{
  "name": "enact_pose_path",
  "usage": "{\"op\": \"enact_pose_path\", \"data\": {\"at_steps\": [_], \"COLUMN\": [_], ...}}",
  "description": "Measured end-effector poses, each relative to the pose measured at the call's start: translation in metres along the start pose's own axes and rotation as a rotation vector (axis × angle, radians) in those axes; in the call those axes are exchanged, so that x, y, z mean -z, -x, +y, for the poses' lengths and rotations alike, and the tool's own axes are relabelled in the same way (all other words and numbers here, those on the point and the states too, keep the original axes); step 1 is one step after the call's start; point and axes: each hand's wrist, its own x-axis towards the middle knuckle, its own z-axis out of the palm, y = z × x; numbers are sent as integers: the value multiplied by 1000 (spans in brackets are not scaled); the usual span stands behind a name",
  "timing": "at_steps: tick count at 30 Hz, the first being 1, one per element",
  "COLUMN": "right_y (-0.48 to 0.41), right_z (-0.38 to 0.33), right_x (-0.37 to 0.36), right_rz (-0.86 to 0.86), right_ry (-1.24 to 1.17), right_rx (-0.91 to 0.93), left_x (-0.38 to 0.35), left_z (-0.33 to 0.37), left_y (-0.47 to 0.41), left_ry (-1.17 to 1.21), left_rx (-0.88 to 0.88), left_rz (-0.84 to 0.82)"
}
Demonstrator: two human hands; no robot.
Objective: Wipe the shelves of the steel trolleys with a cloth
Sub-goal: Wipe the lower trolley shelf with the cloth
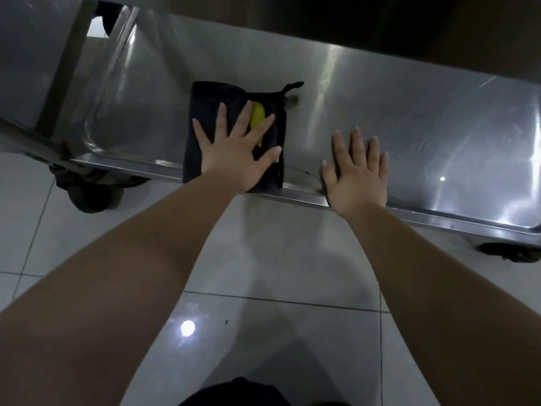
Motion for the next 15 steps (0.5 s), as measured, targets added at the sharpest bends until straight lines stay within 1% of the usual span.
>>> {"op": "enact_pose_path", "data": {"at_steps": [3,5,8,12,15], "right_y": [-5,-10,-13,-11,-12], "right_z": [-20,-47,-78,-75,-75], "right_x": [0,-1,-6,-9,-8], "right_rz": [-68,-101,-69,-31,-29], "right_ry": [42,42,33,28,37], "right_rx": [-35,-10,9,-9,-3], "left_x": [-2,-2,-2,-1,4], "left_z": [-4,1,1,-6,-34], "left_y": [4,2,2,5,0], "left_ry": [-39,-32,-24,-3,-23], "left_rx": [0,-3,-7,-48,-60], "left_rz": [5,14,29,36,23]}}
